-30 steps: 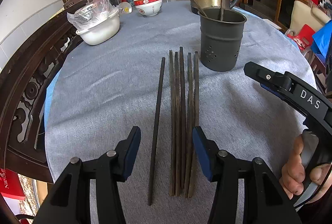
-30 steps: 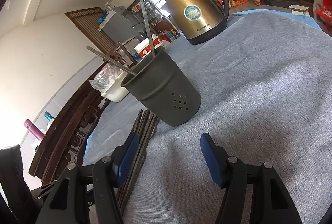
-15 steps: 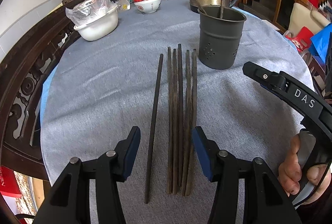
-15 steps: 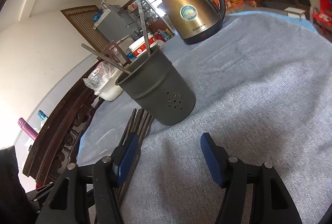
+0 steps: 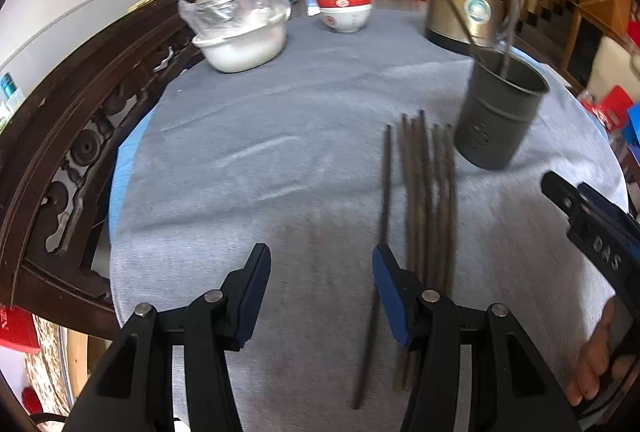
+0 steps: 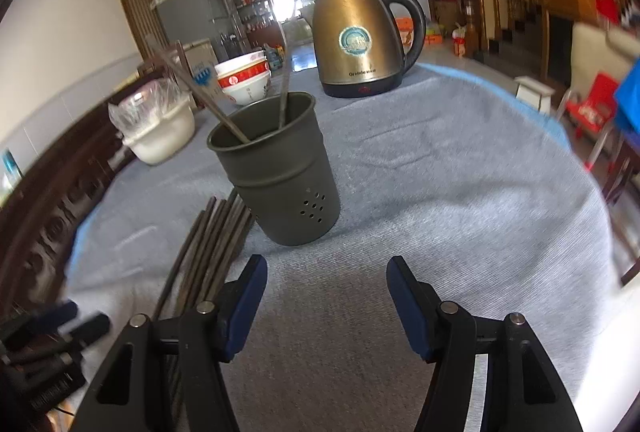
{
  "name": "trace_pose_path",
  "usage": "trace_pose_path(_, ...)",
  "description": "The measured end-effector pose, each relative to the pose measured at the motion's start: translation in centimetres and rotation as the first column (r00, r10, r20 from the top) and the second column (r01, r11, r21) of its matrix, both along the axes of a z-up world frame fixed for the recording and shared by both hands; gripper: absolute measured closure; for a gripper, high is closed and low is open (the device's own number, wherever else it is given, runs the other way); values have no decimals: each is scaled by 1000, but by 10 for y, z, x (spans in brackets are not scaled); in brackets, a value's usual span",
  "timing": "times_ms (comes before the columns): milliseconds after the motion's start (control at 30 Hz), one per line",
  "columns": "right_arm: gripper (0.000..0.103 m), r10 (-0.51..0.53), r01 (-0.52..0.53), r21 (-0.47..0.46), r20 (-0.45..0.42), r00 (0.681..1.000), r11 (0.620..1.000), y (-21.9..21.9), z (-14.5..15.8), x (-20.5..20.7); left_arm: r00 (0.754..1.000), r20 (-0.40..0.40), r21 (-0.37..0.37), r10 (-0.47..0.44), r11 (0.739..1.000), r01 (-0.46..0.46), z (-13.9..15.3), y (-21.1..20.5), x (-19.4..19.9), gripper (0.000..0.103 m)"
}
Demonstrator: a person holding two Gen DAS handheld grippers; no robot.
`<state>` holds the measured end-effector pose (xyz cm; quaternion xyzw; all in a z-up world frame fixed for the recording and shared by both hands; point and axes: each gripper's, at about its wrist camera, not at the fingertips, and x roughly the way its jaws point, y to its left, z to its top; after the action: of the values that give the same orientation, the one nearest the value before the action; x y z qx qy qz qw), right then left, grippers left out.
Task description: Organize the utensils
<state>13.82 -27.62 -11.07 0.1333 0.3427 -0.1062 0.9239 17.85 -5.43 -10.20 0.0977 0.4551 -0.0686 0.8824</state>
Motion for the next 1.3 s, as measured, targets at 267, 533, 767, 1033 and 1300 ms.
trace_pose_path(267,37,-7,6,-69,-8,1000,998,9,10,-2,1000,-12,-13,24,1000,-24,-1,10,6,49)
trace_pose_path(533,37,-5,4,-84,-13,1000,996,14,15,-4,1000,-22,-15,23,1000,-23,-5,12,5,49)
trace_pose_path(767,37,55,-56,-20,-48,997,998,17,10,0,997,-72,-24,27,999,-29,-20,14,8,49)
trace_pose_path(1033,63,165,-140,183,-127,978,973,19,-15,24,990,-141,-86,23,996,-35,-35,19,12,53)
trace_pose_path(1300,65,231,-176,277,-179,956,944,33,-30,55,979,-203,-161,-20,987,-13,-47,16,14,79)
